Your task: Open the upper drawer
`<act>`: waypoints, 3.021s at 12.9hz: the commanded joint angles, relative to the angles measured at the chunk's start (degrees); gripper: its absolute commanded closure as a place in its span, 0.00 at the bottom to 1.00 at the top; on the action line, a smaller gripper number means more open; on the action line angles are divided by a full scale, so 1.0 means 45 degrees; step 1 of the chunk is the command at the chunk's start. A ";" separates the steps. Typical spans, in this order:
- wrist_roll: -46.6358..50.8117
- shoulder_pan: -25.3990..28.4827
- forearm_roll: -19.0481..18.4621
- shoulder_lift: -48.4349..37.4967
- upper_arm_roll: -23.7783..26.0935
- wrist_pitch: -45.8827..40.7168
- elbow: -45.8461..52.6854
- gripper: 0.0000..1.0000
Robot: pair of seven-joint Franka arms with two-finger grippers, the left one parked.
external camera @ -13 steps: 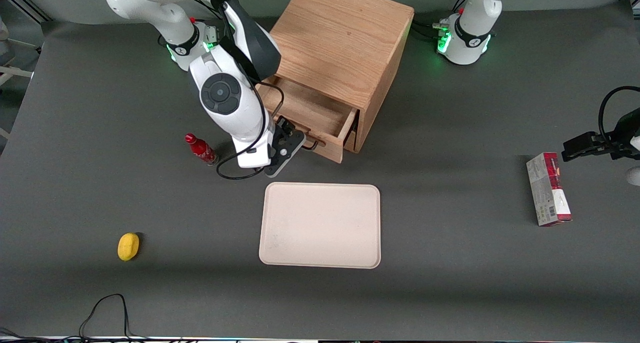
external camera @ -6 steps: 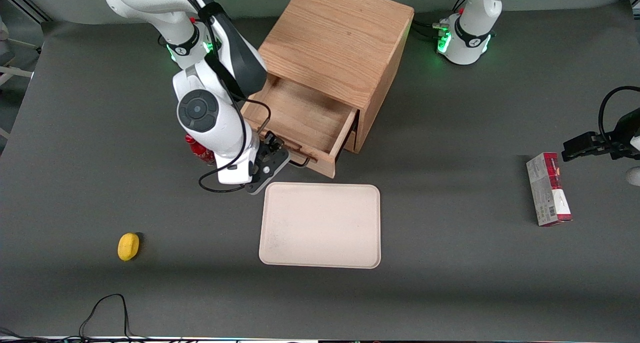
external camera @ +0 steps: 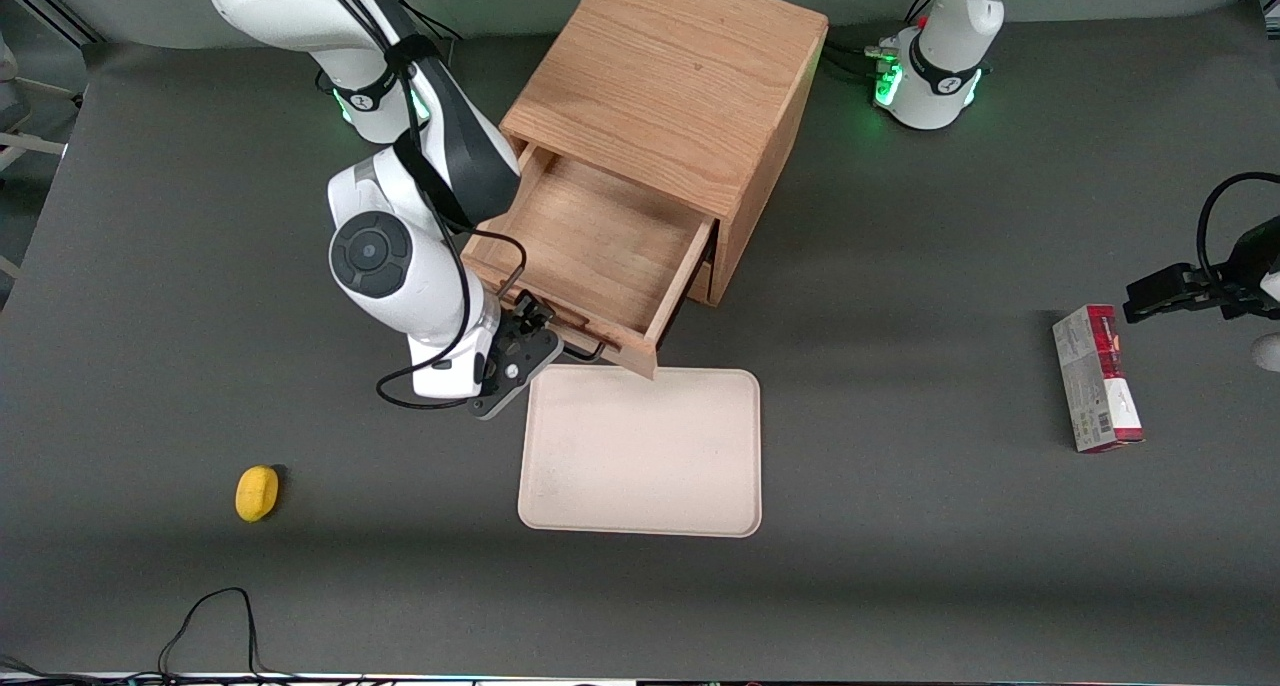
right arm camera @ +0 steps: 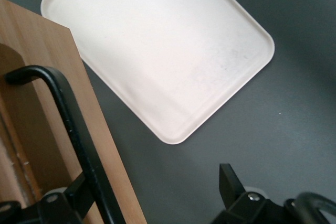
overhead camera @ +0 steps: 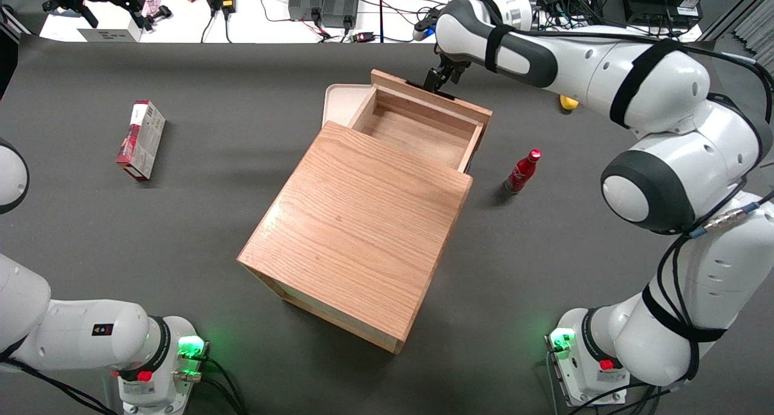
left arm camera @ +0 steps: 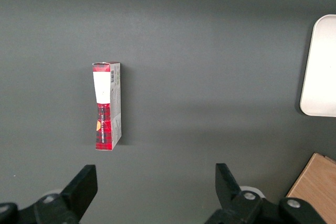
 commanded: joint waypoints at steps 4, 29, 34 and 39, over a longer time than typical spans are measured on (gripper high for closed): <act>-0.0228 -0.0650 -0.0103 0.1008 0.0029 -0.0059 0.1335 0.00; 0.3776 -0.2421 -0.0161 -0.2833 -0.2688 -0.4828 0.2614 0.00; 0.3796 -0.6132 -0.2247 -0.5081 0.0530 -0.3692 -0.0143 0.00; 0.3757 -0.7545 -0.2505 -0.5652 0.1474 -0.3281 -0.1358 0.00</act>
